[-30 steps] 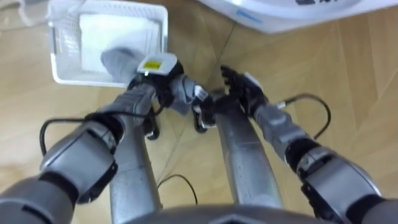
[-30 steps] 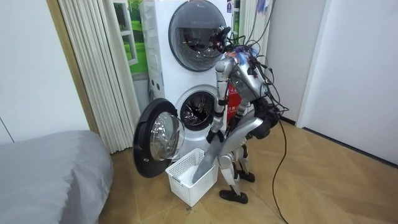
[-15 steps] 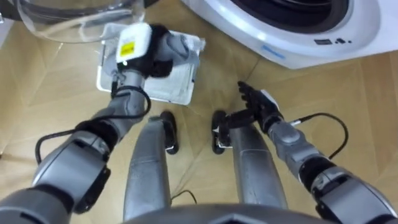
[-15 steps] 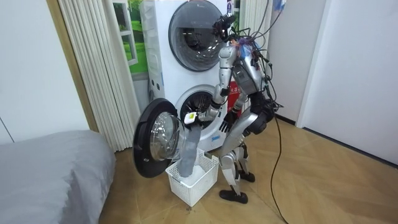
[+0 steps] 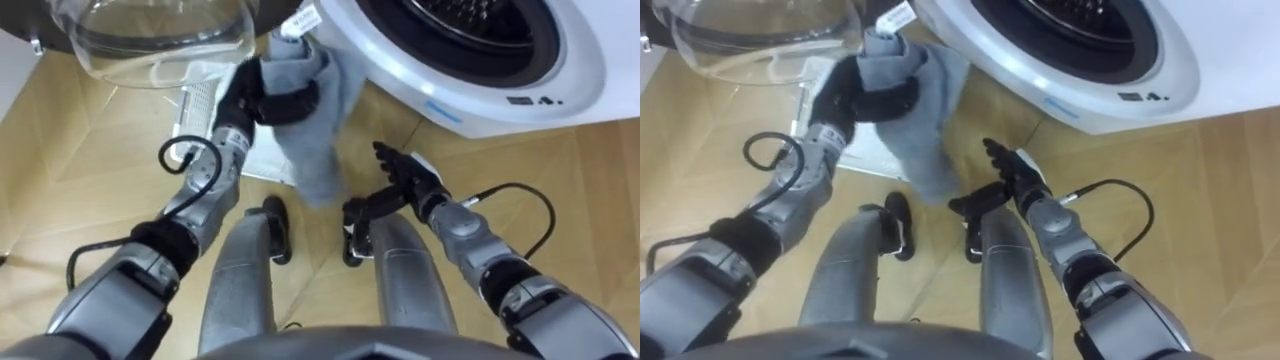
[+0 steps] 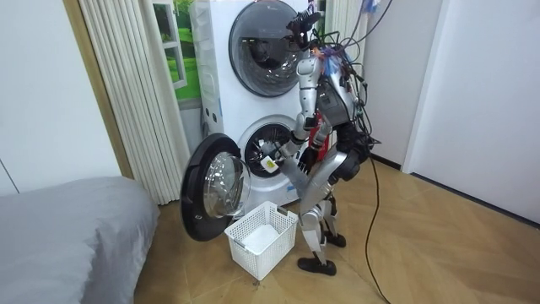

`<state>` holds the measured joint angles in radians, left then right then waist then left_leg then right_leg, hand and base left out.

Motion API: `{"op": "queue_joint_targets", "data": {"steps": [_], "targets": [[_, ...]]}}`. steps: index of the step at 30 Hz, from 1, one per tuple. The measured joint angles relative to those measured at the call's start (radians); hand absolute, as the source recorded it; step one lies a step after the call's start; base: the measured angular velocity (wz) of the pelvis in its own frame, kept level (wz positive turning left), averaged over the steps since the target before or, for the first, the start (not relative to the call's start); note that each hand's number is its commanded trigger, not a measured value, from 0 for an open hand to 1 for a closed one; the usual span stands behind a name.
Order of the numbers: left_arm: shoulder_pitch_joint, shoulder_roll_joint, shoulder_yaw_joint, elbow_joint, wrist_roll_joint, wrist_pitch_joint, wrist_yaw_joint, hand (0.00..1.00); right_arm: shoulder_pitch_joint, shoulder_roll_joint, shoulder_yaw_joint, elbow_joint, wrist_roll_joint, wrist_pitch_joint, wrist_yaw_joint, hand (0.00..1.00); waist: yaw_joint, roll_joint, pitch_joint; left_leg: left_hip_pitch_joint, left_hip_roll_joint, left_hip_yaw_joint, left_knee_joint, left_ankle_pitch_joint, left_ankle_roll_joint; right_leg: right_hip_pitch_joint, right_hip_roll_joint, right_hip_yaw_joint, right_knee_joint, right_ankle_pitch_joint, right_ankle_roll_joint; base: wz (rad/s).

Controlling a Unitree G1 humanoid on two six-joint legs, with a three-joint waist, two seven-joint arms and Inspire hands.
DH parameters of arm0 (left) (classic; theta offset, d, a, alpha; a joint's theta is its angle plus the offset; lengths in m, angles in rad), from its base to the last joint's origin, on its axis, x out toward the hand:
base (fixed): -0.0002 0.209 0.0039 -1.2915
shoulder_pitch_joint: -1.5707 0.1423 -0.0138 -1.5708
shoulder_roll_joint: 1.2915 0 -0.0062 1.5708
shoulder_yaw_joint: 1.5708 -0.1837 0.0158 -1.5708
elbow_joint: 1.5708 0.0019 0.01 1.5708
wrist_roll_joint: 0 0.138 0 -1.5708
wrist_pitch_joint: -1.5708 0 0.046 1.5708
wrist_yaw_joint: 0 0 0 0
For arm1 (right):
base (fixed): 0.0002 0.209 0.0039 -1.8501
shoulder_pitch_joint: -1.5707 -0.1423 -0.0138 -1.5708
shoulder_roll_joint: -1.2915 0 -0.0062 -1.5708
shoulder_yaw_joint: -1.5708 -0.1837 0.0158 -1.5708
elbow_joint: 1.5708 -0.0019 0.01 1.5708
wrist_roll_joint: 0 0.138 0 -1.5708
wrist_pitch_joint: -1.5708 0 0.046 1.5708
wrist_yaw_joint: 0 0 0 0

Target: Put towel into washing machine

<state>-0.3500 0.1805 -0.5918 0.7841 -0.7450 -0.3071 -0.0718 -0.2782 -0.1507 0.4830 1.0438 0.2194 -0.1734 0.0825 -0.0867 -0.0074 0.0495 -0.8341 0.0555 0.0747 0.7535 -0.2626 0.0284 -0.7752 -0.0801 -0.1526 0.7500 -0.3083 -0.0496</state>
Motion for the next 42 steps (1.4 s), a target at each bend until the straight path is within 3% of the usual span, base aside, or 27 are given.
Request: {"op": "queue_joint_targets", "data": {"steps": [2, 8, 14, 15, 16, 26, 34, 35, 36, 42], "targets": [[0.008, -0.001, -0.026, -0.007, -0.147, 0.036, -0.119, 1.00, -0.001, 0.002, -0.017, -0.003, -0.017, 0.001, 0.007, 0.00, 0.001, -0.004, -0.0029, 0.011, 0.000, 0.001, -0.011, 0.002, 0.002, 0.012, 0.005, 0.009, -0.011, 0.008, 0.007, -0.06], [0.009, -0.003, -0.036, -0.040, -0.284, 0.103, -0.303, 1.00, -0.008, 0.004, -0.046, -0.003, -0.030, 0.001, 0.032, 0.00, 0.004, 0.001, -0.0070, 0.028, 0.001, -0.010, -0.022, 0.006, 0.006, 0.039, 0.007, -0.006, -0.033, 0.020, 0.008, 0.03], [0.004, -0.011, -0.041, -0.040, -0.332, 0.161, -0.362, 1.00, -0.006, 0.004, -0.051, 0.003, -0.031, 0.016, 0.037, 0.00, 0.002, 0.009, -0.0106, 0.028, 0.001, -0.019, -0.023, 0.007, 0.005, 0.044, 0.010, -0.013, -0.039, 0.021, 0.006, 0.02], [0.003, -0.011, -0.040, -0.041, -0.337, 0.168, -0.364, 1.00, -0.006, 0.005, -0.056, 0.003, -0.035, 0.022, 0.037, 0.86, 0.002, 0.010, -0.0109, 0.028, 0.001, -0.019, -0.024, 0.007, 0.005, 0.044, 0.010, -0.012, -0.040, 0.021, 0.006, 0.00], [0.001, -0.014, -0.034, -0.046, -0.340, 0.182, -0.365, 1.00, -0.005, 0.010, -0.071, 0.003, -0.048, 0.025, 0.036, 1.00, 0.002, 0.011, -0.0107, 0.028, 0.002, -0.019, -0.025, 0.007, 0.004, 0.044, 0.012, -0.011, -0.041, 0.021, 0.007, 0.00], [-0.050, -0.083, 0.041, -0.106, -0.364, 0.212, -0.365, 1.00, -0.027, 0.038, -0.116, 0.005, -0.069, 0.032, -0.007, 1.00, 0.009, 0.021, -0.0117, 0.030, 0.004, -0.019, -0.027, 0.009, 0.001, 0.044, 0.015, -0.008, -0.042, 0.021, 0.006, 0.00], [-0.072, -0.092, 0.064, -0.107, -0.364, 0.215, -0.365, 1.00, -0.033, 0.040, -0.133, 0.006, -0.070, 0.032, -0.007, 1.00, 0.005, 0.021, -0.0117, 0.029, 0.007, -0.018, -0.032, 0.009, 0.000, 0.044, 0.017, -0.009, -0.049, 0.023, 0.003, 0.00], [-0.072, -0.092, 0.070, -0.110, -0.364, 0.216, -0.365, 0.05, -0.033, 0.042, -0.135, 0.006, -0.070, 0.032, -0.008, 1.00, 0.005, 0.021, -0.0117, 0.028, 0.008, -0.019, -0.033, 0.010, -0.001, 0.044, 0.017, -0.013, -0.053, 0.024, 0.001, 0.00], [-0.072, -0.092, 0.073, -0.111, -0.363, 0.218, -0.365, 0.00, -0.033, 0.043, -0.135, 0.007, -0.070, 0.031, -0.008, 1.00, 0.004, 0.021, -0.0117, 0.027, 0.008, -0.021, -0.033, 0.010, -0.001, 0.044, 0.017, -0.014, -0.053, 0.025, 0.001, 0.00], [-0.074, -0.092, 0.116, -0.112, -0.363, 0.222, -0.360, 0.00, -0.033, 0.050, -0.156, 0.021, -0.065, 0.022, -0.017, 1.00, 0.009, 0.022, -0.0116, 0.033, 0.010, -0.027, -0.040, 0.011, -0.002, 0.059, 0.024, -0.018, -0.075, 0.029, 0.001, 0.00]]}}
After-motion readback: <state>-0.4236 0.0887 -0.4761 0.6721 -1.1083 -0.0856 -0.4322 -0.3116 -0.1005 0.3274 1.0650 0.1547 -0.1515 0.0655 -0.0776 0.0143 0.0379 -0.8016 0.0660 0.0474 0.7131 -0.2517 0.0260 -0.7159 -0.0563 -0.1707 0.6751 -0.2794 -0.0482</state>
